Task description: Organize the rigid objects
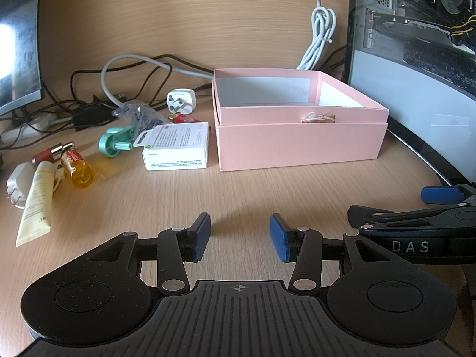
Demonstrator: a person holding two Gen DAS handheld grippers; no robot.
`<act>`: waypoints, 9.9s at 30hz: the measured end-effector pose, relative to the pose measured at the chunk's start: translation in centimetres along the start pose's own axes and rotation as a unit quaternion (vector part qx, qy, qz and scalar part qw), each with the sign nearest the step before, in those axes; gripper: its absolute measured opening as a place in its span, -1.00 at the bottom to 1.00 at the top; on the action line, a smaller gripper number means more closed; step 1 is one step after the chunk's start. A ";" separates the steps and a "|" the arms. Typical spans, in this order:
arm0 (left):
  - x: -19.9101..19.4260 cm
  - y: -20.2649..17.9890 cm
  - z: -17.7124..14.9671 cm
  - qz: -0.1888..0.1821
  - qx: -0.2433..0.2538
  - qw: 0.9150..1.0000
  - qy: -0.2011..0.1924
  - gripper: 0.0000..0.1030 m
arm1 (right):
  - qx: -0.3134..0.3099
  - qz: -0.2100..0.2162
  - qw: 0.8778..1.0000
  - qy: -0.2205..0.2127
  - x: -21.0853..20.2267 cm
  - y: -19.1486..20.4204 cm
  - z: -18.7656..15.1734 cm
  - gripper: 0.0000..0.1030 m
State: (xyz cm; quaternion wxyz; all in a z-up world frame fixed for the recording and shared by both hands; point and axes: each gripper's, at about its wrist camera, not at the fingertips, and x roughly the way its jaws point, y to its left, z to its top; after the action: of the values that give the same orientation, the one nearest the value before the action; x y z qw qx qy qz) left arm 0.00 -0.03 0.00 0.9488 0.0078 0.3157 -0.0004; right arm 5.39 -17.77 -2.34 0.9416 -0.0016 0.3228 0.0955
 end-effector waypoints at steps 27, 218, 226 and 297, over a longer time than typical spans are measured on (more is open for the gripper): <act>-0.9 21.2 5.1 0.093 -0.261 0.959 0.059 -0.22 | -0.022 0.028 0.997 0.074 -0.2 0.2 1.1 0.99; 2.2 19.5 4.8 0.043 -0.179 0.976 0.115 -0.25 | -0.034 0.079 0.992 0.096 -2.7 4.7 -0.7 0.78; 2.2 19.9 4.7 0.021 -0.192 0.976 0.100 -0.29 | -0.041 0.071 0.991 0.104 -2.4 5.3 -1.0 1.00; -2.5 1.8 20.6 -0.152 -0.004 0.987 -0.045 -0.51 | -0.015 0.047 0.998 -0.025 -15.6 1.9 0.7 -0.60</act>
State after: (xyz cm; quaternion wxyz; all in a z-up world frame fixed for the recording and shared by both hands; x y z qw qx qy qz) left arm 10.34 1.45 18.00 0.9509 -0.0437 0.2703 -0.1441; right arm -6.63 -18.66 7.82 0.9437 0.0022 0.2975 0.1447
